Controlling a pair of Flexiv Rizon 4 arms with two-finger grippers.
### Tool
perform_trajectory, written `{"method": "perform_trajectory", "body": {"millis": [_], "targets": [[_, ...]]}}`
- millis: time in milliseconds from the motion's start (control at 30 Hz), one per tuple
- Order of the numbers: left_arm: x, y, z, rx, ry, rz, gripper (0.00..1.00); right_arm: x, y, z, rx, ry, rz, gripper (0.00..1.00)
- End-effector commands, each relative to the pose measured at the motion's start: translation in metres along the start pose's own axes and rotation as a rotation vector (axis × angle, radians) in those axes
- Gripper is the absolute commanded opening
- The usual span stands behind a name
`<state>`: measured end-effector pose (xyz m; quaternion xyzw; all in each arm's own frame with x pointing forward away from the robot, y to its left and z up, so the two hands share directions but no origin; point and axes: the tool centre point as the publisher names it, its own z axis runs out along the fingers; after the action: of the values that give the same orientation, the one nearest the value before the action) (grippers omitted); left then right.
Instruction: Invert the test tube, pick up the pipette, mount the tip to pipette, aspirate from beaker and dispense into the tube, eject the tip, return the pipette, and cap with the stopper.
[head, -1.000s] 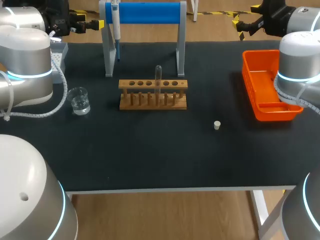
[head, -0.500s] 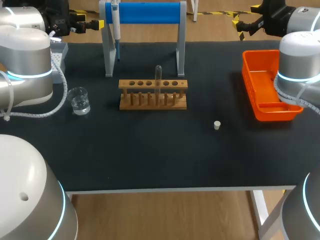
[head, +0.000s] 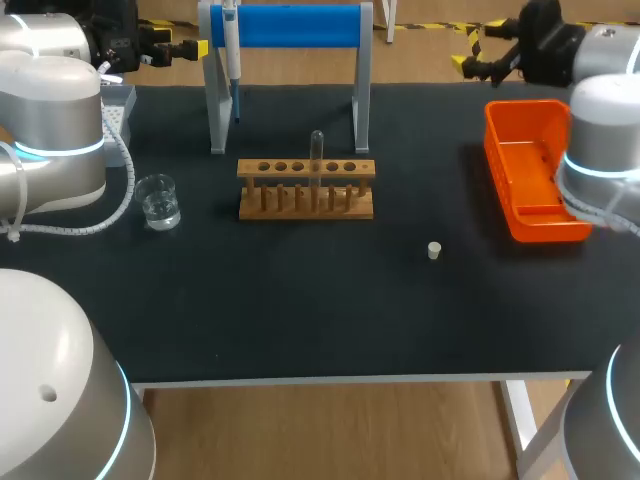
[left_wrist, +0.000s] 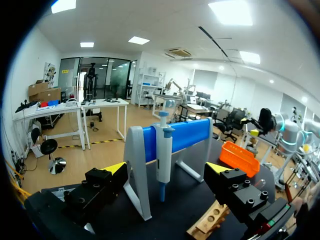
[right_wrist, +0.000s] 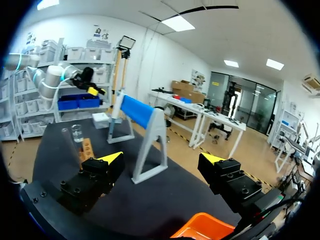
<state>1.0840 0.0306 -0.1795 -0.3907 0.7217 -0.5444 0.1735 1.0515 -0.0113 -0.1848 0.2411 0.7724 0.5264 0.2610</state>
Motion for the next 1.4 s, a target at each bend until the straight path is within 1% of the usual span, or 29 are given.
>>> {"method": "perform_trajectory", "body": {"millis": [33, 133, 300, 400, 467, 533, 633, 800, 900, 1000, 1033, 1400], "targets": [[0.0, 0.001, 0.001, 0.005, -0.002, 0.0, 1.0, 0.031, -0.007, -0.041, -0.078, 0.041, -0.01, 1.0], [0.0, 0.001, 0.001, 0.005, -0.002, 0.0, 1.0, 0.057, -0.009, -0.047, -0.107, 0.094, -0.028, 1.0], [0.0, 0.001, 0.001, 0.005, -0.002, 0.0, 1.0, 0.1, -0.017, -0.051, -0.152, 0.175, -0.019, 1.0], [0.0, 0.001, 0.001, 0.005, -0.002, 0.0, 1.0, 0.124, -0.027, -0.05, -0.13, 0.21, -0.02, 1.0], [0.0, 0.001, 0.001, 0.005, -0.002, 0.0, 1.0, 0.138, -0.034, -0.052, -0.138, 0.226, 0.012, 1.0], [0.0, 0.001, 0.001, 0.005, -0.002, 0.0, 1.0, 0.151, -0.042, -0.052, -0.127, 0.239, -0.007, 1.0], [0.0, 0.001, 0.001, 0.005, -0.002, 0.0, 1.0, 0.172, -0.051, -0.054, -0.121, 0.283, -0.018, 1.0], [0.0, 0.001, 0.001, 0.005, -0.002, 0.0, 1.0, 0.199, -0.066, -0.05, -0.106, 0.333, 0.009, 1.0], [0.0, 0.001, 0.001, 0.005, -0.002, 0.0, 1.0, 0.209, -0.072, -0.044, -0.084, 0.358, 0.004, 1.0], [0.0, 0.001, 0.001, 0.005, -0.002, 0.0, 1.0, 0.213, -0.074, -0.043, -0.079, 0.371, -0.018, 1.0], [0.0, 0.001, 0.001, 0.005, -0.002, 0.0, 1.0, 0.214, -0.075, -0.043, -0.074, 0.368, -0.041, 1.0], [0.0, 0.001, 0.001, 0.005, -0.002, 0.0, 1.0, 0.214, -0.075, -0.043, -0.074, 0.368, -0.041, 1.0]]}}
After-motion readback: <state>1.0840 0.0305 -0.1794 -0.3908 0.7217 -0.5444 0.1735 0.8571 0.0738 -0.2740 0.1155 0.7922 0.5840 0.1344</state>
